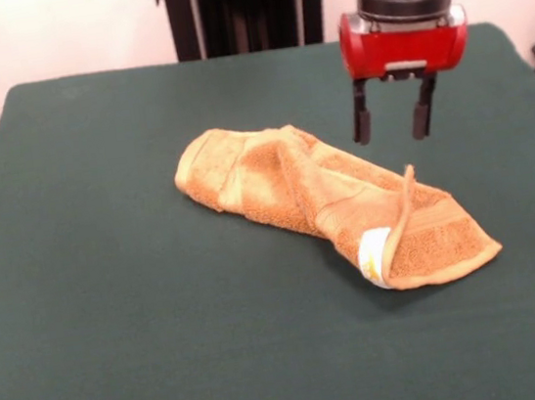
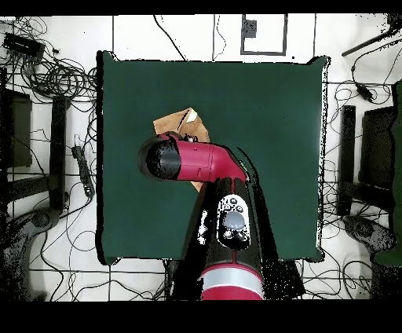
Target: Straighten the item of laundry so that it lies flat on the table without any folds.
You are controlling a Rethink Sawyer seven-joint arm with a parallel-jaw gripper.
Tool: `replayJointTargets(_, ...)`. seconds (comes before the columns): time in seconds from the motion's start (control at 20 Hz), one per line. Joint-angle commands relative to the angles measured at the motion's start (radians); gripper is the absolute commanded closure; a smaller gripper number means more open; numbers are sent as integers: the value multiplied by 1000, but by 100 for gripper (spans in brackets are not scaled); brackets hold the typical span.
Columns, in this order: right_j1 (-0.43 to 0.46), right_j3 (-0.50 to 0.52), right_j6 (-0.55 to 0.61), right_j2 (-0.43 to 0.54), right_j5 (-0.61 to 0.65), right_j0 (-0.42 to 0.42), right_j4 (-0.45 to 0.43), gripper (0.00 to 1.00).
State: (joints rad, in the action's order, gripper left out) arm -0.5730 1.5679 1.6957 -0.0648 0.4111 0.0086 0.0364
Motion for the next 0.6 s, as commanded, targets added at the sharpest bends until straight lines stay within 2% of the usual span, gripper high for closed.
replayJointTargets(0.05, 108, -21, 175, 60, 24, 37, 25, 0)
replayJointTargets(0.6, 125, -21, 169, 73, -3, 19, 29, 0)
